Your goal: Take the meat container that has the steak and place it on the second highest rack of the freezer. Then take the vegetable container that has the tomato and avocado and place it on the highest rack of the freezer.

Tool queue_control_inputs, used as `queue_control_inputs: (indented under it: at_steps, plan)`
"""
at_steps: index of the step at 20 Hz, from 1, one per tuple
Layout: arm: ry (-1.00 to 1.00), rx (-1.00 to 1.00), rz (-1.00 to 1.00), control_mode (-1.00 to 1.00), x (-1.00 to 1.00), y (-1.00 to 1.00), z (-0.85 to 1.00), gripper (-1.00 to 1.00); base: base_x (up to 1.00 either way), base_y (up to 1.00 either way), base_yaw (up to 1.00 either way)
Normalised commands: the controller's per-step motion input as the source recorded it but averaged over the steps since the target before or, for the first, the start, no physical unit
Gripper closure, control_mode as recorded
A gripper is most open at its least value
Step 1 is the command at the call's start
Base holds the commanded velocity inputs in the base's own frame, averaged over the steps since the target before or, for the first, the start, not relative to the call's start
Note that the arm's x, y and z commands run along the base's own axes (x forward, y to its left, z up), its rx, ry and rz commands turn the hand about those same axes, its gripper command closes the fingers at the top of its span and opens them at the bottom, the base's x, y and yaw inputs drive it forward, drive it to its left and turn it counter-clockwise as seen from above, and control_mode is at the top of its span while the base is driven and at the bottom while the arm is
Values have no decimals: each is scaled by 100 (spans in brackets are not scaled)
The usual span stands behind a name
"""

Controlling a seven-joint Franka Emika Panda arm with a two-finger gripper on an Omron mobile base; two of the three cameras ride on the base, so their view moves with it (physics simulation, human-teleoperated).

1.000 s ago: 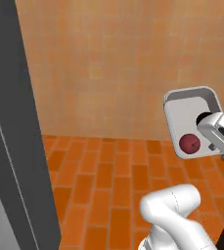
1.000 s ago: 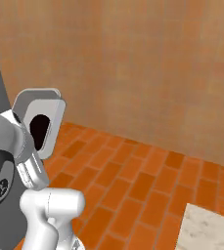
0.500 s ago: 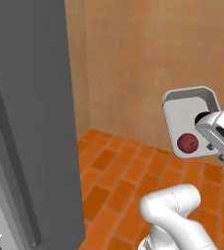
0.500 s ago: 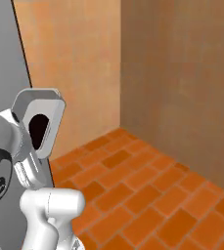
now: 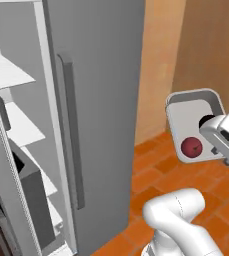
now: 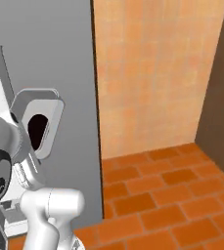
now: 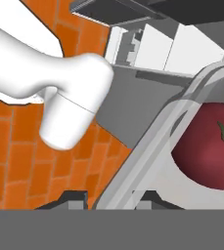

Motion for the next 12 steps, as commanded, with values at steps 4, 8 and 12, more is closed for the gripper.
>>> queue_control_inputs:
  at_steps: [4, 8, 12]
  plan:
    - [0, 0, 0, 100, 0, 0, 0, 100, 3, -1, 52]
    - [0, 0, 0, 100, 0, 0, 0, 100, 0, 2, 56]
    - [0, 0, 0, 100, 0, 0, 0, 100, 10, 3, 59]
